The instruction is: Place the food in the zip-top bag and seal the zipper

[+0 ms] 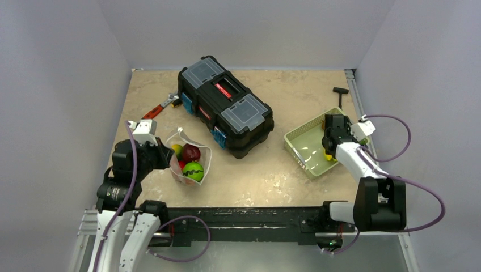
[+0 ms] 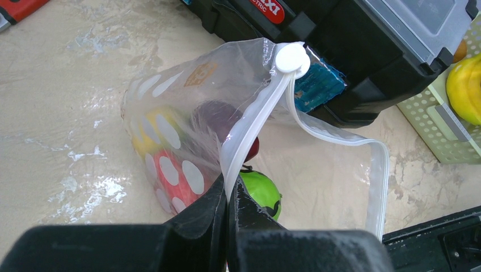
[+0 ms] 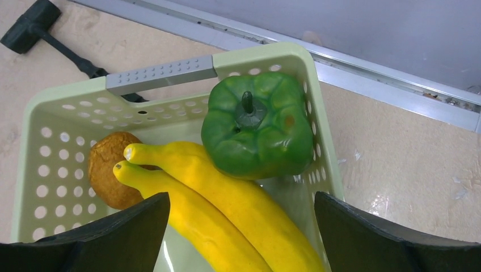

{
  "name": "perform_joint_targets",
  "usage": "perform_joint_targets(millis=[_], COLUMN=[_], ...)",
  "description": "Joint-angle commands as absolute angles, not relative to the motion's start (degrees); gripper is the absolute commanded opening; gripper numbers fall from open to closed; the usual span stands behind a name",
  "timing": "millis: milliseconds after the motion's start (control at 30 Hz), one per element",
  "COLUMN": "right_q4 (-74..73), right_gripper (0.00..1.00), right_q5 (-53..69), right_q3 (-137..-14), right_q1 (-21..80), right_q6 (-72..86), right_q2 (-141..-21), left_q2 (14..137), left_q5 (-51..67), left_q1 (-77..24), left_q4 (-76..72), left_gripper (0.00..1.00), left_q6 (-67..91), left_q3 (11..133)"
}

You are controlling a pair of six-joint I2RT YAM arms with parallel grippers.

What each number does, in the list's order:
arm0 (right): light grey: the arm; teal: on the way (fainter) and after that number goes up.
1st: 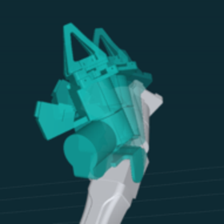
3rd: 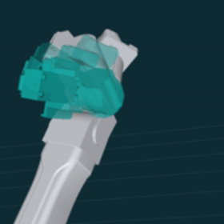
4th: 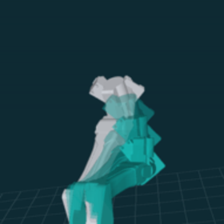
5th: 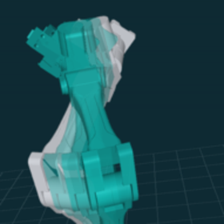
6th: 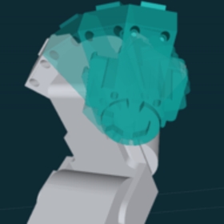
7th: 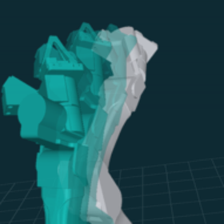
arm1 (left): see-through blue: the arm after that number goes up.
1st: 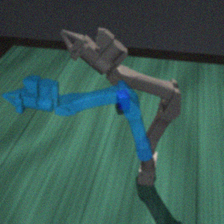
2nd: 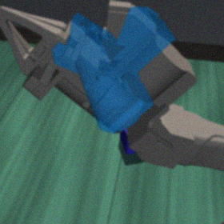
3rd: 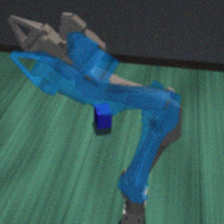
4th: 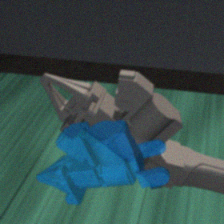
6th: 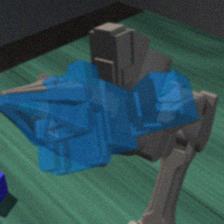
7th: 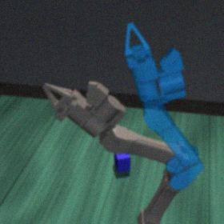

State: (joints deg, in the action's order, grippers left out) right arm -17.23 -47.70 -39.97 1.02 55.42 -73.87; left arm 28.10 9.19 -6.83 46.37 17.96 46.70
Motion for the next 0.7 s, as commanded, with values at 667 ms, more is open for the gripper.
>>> perform_joint_targets(millis=[667], right_q4=[-13.01], right_gripper=[0.99], right_q5=[-51.85], right_q3=[-46.38], right_q1=[-5.06], right_q6=[56.87], right_q2=[-85.05], left_q2=[27.85], left_q5=[10.27], left_q1=[-7.03], left_q4=[44.18], left_gripper=[0.00], left_q6=[17.58], left_q3=[47.57])
